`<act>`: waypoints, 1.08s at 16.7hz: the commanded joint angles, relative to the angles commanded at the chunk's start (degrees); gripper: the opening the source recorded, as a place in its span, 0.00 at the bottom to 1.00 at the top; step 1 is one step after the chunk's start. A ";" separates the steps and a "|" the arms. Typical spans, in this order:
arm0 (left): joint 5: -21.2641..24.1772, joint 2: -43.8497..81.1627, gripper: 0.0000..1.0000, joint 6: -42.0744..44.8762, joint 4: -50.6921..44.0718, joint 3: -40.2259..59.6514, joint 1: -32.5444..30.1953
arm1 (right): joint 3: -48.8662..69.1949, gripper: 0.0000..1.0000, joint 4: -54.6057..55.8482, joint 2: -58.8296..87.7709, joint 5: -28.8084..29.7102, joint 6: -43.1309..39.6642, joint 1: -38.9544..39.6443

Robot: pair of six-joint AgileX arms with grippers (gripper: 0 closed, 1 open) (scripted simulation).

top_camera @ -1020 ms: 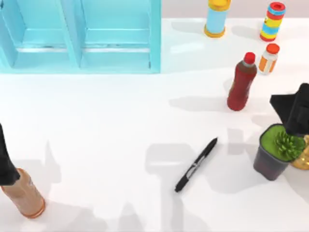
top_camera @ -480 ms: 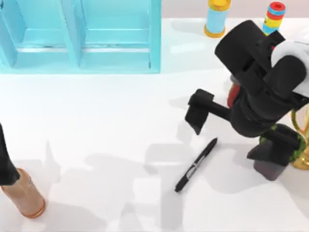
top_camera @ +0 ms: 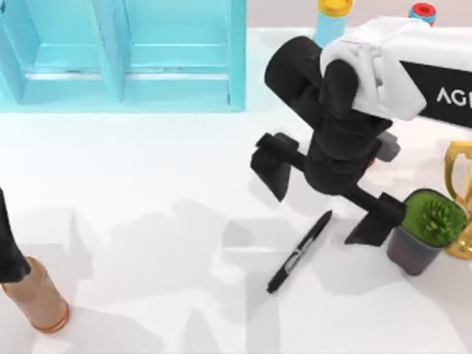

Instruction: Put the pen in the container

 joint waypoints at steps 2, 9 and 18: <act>0.00 0.00 1.00 0.00 0.00 0.00 0.00 | 0.33 1.00 -0.10 0.31 0.03 0.30 -0.05; 0.00 0.00 1.00 0.00 0.00 0.00 0.00 | -2.30 1.00 3.95 2.71 0.00 0.45 0.20; 0.00 0.00 1.00 0.00 0.00 0.00 0.00 | -9.37 1.00 19.26 9.96 0.13 0.76 0.28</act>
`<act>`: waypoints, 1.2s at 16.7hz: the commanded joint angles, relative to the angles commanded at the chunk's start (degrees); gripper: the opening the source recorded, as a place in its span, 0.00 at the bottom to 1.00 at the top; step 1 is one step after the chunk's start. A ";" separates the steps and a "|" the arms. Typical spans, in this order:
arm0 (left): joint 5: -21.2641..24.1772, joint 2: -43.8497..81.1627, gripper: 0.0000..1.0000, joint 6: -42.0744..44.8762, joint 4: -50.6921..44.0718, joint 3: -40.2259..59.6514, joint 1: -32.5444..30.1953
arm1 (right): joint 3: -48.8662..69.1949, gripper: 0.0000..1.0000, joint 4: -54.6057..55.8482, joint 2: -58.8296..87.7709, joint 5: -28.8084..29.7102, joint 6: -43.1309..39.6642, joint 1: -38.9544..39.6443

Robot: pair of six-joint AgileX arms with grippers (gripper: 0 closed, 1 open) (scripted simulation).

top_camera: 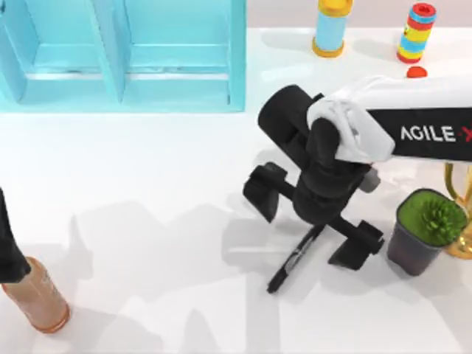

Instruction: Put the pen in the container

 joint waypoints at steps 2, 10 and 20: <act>0.00 0.00 1.00 0.00 0.00 0.00 0.00 | 0.00 1.00 0.00 0.00 0.00 0.00 0.00; 0.00 0.00 1.00 0.00 0.00 0.00 0.00 | 0.00 0.40 0.00 0.00 0.00 0.00 0.00; 0.00 0.00 1.00 0.00 0.00 0.00 0.00 | 0.00 0.00 0.00 0.00 0.00 0.00 0.00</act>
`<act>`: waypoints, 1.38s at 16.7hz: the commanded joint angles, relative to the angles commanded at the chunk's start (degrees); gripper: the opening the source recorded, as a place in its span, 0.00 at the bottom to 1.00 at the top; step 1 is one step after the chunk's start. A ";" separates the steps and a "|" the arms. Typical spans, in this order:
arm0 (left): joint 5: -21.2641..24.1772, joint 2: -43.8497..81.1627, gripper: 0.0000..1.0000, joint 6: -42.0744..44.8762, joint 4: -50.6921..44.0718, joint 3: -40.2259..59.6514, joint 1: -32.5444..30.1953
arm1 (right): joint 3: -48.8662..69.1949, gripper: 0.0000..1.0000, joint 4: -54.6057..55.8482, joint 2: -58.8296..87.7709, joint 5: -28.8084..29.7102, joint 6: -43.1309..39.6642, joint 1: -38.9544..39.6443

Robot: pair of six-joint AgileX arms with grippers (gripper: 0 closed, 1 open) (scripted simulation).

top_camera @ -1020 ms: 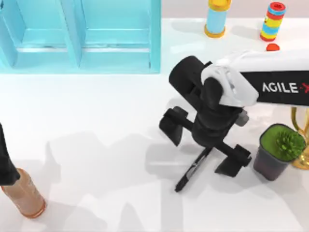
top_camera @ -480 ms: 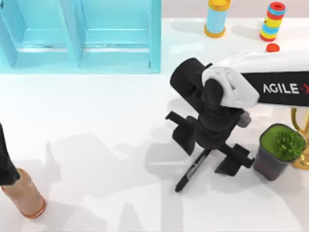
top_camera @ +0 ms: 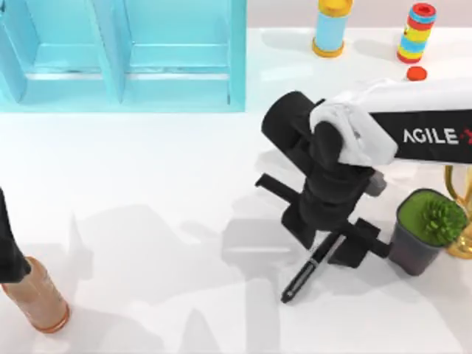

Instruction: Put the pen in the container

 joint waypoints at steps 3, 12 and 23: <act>0.00 0.00 1.00 0.00 0.00 0.00 0.00 | 0.00 0.00 0.00 0.00 0.00 0.00 0.00; 0.00 0.00 1.00 0.00 0.00 0.00 0.00 | 6.13 0.00 -16.72 -6.41 1.69 1.45 2.64; 0.00 0.00 1.00 0.00 0.00 0.00 0.00 | 14.52 0.00 -26.12 -10.79 0.88 -2.20 -0.03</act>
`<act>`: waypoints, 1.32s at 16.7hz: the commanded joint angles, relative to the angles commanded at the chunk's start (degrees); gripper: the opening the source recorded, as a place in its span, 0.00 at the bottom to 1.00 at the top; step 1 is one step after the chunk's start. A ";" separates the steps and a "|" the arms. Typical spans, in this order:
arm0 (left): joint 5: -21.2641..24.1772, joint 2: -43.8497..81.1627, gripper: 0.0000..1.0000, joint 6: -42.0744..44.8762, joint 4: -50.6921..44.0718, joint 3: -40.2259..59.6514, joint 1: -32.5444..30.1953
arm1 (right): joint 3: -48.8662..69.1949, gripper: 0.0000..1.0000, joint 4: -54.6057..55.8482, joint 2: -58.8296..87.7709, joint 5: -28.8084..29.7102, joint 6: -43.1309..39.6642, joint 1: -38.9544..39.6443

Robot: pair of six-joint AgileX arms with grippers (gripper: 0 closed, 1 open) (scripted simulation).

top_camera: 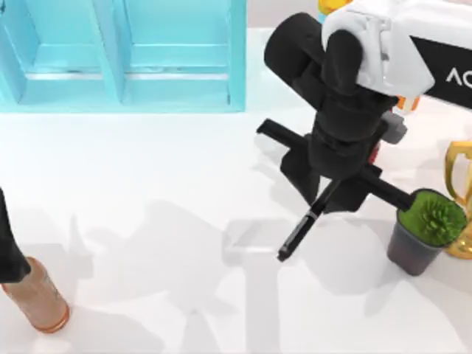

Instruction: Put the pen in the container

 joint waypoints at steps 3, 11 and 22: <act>0.00 0.00 1.00 0.00 0.00 0.00 0.00 | 1.99 0.00 0.65 -1.43 -0.01 -1.35 -1.91; 0.00 0.00 1.00 0.00 0.00 0.00 0.00 | 18.52 0.00 -0.49 -7.19 0.71 -12.96 -32.21; 0.00 0.00 1.00 0.00 0.00 0.00 0.00 | 4.54 0.00 -6.68 -1.80 -0.33 -17.76 -72.26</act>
